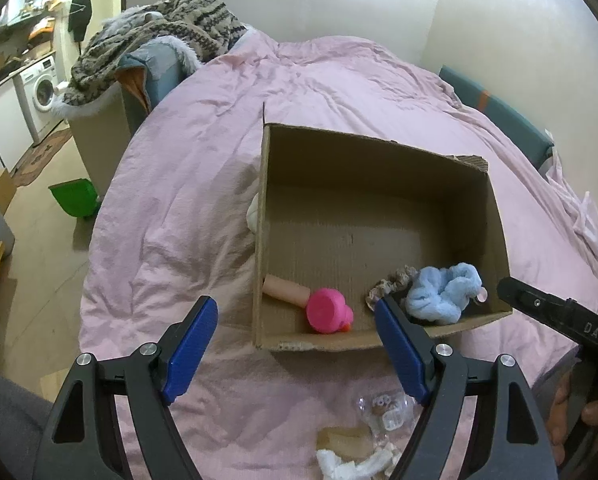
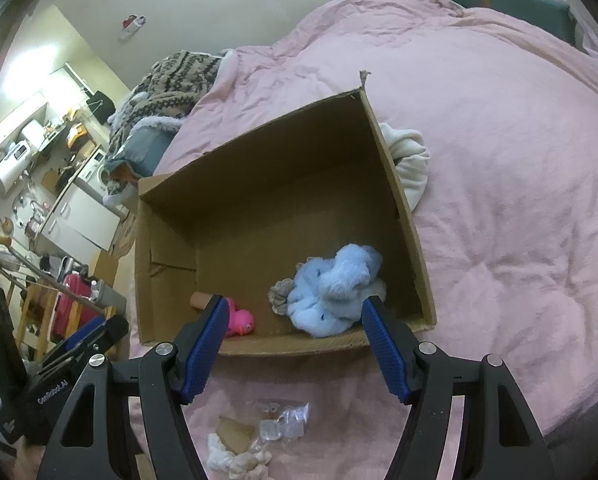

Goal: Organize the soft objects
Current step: 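Withdraw both open tools from the box, then lower the right tool toward the clear plastic bag and grasp it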

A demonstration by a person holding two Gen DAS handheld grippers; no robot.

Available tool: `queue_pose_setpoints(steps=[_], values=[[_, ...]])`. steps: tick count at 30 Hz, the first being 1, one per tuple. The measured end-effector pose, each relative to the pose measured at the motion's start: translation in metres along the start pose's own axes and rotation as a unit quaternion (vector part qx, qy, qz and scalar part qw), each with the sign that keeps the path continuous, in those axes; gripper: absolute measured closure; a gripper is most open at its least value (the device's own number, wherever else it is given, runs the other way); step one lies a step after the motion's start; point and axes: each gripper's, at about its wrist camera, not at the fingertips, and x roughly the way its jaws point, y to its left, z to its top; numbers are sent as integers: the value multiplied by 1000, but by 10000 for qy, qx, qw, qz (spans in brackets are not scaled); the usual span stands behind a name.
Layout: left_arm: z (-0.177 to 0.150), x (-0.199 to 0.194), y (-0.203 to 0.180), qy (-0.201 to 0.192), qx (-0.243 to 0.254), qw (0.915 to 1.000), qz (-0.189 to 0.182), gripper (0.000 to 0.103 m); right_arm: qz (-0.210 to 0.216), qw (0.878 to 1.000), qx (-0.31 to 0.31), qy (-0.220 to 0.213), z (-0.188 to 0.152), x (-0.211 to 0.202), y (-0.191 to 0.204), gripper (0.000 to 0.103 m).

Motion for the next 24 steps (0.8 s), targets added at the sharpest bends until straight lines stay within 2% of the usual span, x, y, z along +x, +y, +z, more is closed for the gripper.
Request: queue_pose_setpoints(steps=[7,18,24], values=[[-14,2,0,339,87,9992,169,24,-51,9997,-213,-108,-9,-15,12,30],[-26,-14,6,413,3,9990,140,24,-2,9995,-268,169,-29,-25,19,30],[-35,-20,14,513,-156,9984,168,24,-255,9993,-240,119,-38,-29,20,30]])
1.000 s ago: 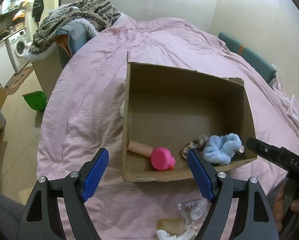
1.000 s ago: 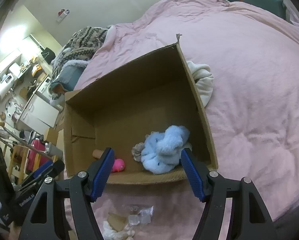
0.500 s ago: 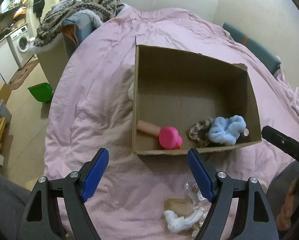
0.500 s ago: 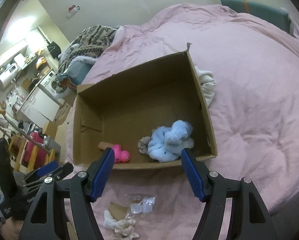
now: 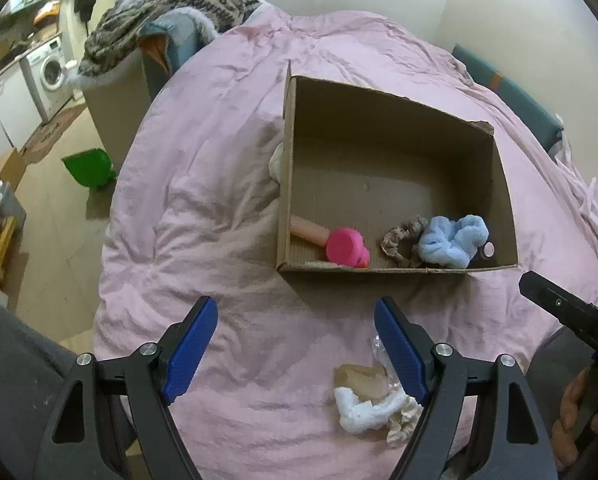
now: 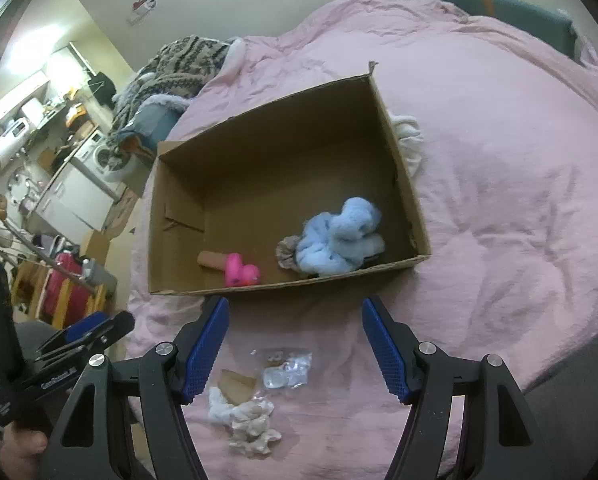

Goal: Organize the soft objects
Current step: 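Lower the right tool toward the clear plastic bag and grasp it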

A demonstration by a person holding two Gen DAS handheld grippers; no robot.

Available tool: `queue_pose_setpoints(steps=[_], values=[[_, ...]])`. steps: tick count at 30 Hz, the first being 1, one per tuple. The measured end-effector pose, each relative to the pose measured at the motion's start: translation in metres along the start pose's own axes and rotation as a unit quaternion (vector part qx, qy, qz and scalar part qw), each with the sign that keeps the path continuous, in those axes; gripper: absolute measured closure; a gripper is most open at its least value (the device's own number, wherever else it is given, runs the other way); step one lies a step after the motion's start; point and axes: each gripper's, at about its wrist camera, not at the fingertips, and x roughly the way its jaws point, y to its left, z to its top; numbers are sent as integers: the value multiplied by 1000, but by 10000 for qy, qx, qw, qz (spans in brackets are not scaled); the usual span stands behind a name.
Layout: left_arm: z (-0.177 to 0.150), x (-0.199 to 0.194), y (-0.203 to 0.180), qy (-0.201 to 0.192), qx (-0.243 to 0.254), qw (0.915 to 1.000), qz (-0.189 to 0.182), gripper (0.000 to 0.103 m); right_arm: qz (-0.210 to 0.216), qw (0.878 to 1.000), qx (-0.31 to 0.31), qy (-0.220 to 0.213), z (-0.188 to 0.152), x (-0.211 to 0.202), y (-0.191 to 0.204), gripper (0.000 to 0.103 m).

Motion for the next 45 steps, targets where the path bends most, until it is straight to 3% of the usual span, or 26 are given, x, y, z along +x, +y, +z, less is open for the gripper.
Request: queue_pose_setpoints(steps=[6,10,12,15,17,24,25,27,29,33,38,41,42,45], values=[[1,3,3,-35,-123,9998,143,24,174,9997,-80,153,-3,6,3,30],[2,10,5,16,-229,9995,205,24,353,9981,19,502,-5,21,1,30],[2,12,7,52,-287,9994,201,24,507,9949,98,864,-9,34,0,30],[4,17,12,138,-425,9988,194,24,883,9809,287,1709,-23,64,1,30],[4,20,15,188,-510,9984,174,24,698,9769,174,2011,-31,80,6,30],[4,26,19,296,-650,9973,196,24,17,9713,-544,2317,-40,124,30,31],[3,26,20,311,-663,9971,198,24,-57,9689,-624,2394,-42,130,32,38],[3,28,22,359,-688,9968,200,24,-151,9645,-689,2545,-46,140,33,43],[2,30,23,415,-715,9964,208,24,-209,9625,-797,2583,-48,145,35,44],[1,33,23,483,-748,9959,187,24,-325,9608,-976,2574,-51,147,36,59],[-1,33,19,499,-637,9965,209,24,-474,9631,-1072,2421,-46,142,34,67],[-5,34,20,608,-601,9962,177,24,-555,9677,-995,2248,-39,137,30,71],[-7,35,20,690,-599,9957,154,24,-538,9695,-958,2191,-36,132,28,76],[-13,38,19,944,-592,9938,14,24,-341,9758,-766,2021,-27,116,23,79]])
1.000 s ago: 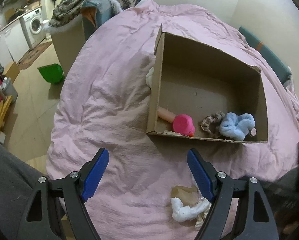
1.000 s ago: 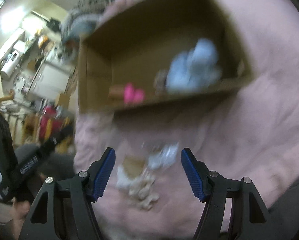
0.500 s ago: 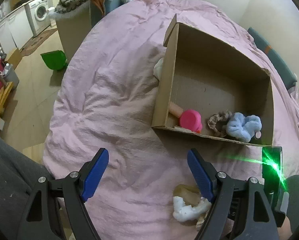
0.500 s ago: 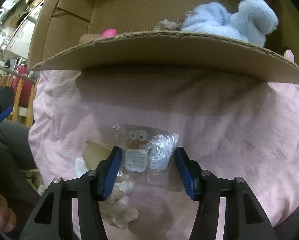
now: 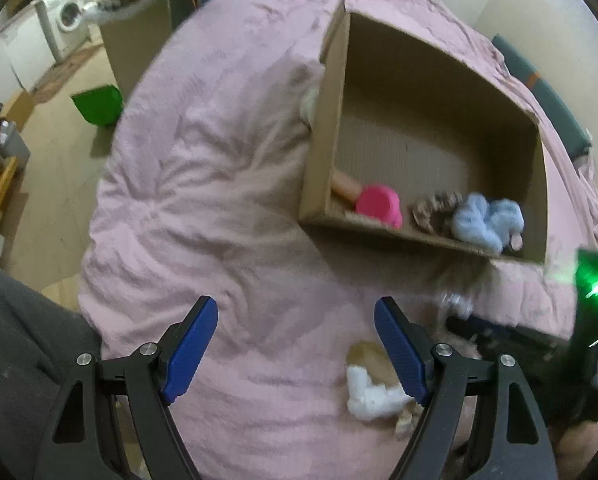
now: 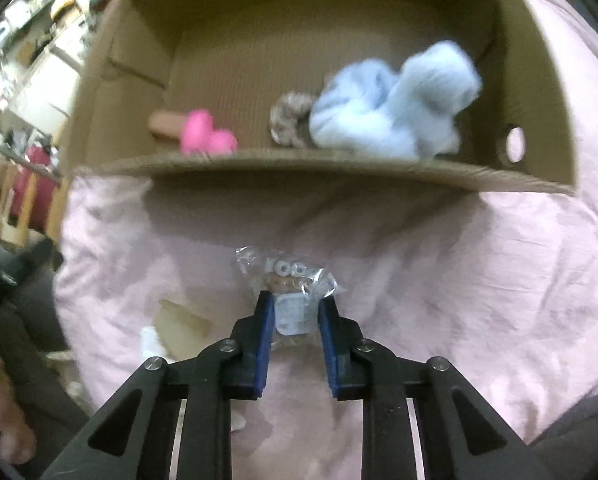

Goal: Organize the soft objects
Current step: 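Lower the right tool toward the clear plastic bag and grasp it, then grasp the white cloth with the left tool while the right tool lifts the bag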

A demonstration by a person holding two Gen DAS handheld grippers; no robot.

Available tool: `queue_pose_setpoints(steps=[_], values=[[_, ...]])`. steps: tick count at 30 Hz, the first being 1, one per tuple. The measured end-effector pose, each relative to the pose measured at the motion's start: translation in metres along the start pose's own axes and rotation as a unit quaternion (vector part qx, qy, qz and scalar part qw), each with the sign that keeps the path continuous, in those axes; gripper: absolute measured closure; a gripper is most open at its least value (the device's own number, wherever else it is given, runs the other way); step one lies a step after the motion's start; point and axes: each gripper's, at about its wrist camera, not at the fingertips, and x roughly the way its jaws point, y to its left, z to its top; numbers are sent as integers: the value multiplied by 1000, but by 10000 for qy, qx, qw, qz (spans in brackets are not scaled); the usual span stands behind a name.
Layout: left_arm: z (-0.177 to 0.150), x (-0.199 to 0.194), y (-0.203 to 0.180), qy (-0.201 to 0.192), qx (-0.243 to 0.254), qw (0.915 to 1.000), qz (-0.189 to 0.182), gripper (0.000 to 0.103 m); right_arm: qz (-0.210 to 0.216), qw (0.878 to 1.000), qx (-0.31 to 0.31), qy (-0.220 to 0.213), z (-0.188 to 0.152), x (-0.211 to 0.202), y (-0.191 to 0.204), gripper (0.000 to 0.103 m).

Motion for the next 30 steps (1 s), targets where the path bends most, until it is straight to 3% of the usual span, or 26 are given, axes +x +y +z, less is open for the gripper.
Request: queue_pose_setpoints(steps=[6,13,17,23,30], values=[[-21,26,-13,929,336,9946,-327,26,681,9957,229,-581,-11,-46,-6,80],[-44,41,-38,1522,786,9824,-742,31,872,9917,402,-855,-20,-60,-6,80],[-46,50,-43,1631,797,9804,-769,31,898,9915,481,-810,-20,-57,-14,80],[-48,67,-54,1945,854,9726,-940,73,923,9913,502,-792,-19,-53,-13,80],[-44,33,-45,1416,937,9815,-890,77,987,9908,525,-759,-20,-53,-16,80]])
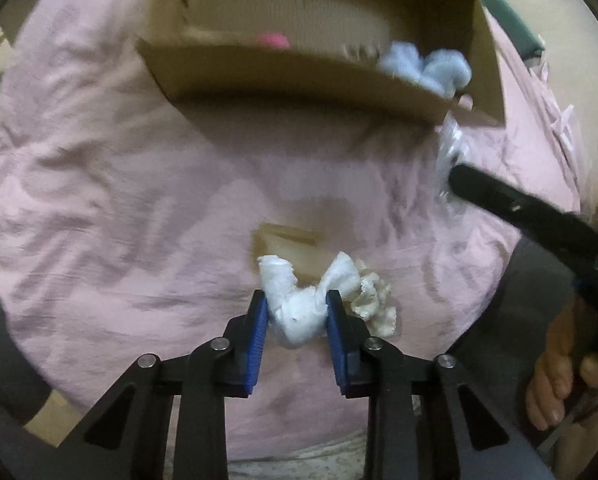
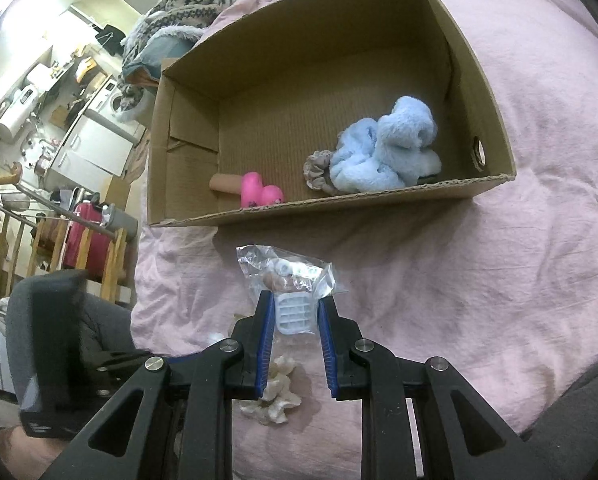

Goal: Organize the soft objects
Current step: 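Grasp the white cloth with the left tool while the right tool lifts the bag, then carry the cloth with the left tool while the right tool carries the bag over the box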

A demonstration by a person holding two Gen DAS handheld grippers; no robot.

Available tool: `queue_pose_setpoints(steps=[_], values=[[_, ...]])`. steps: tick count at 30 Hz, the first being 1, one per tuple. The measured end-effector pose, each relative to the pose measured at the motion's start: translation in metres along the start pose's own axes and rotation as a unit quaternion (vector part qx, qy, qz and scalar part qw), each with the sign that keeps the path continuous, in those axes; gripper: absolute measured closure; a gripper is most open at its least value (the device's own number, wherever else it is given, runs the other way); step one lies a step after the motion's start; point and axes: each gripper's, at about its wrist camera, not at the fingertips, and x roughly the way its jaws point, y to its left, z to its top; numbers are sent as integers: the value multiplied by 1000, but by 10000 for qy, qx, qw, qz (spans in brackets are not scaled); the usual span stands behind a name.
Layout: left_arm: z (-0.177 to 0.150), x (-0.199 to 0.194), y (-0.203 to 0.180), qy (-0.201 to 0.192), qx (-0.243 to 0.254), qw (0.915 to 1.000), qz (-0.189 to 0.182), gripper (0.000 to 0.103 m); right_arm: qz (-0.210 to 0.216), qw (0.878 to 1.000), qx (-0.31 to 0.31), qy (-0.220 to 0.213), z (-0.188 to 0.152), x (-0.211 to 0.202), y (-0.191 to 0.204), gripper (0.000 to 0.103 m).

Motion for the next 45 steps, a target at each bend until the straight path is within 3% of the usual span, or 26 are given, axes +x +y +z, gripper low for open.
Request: queue_pose_setpoints(steps=[7,16,21,27,32,36,41,45], values=[[3,-43,21,-911,-356,9942,437,77,72,10000,-27,2,0,1,1,80],[16,-37,35,-1062,-665,9856,1140,77,-30,9999,-143,64,-2,5,6,80],[15,-43,37,-1233,-727,9824,1197,77,-44,9999,-153,49,-2,5,7,80],[18,-69,25,-1740,-441,9745,1345,77,122,9995,-207,-187,-1,-8,11,80],[30,-104,12,-2336,-113,9612,1461,77,367,9975,-228,-560,11,-41,21,80],[50,-121,5,-2680,85,9516,1503,77,321,9928,-560,-1013,30,-63,37,80],[82,-124,0,-2913,255,9443,1510,77,198,9891,-738,-1259,61,-61,43,80],[102,-112,-1,-2921,330,9421,1613,77,57,9901,-713,-1205,82,-42,42,80]])
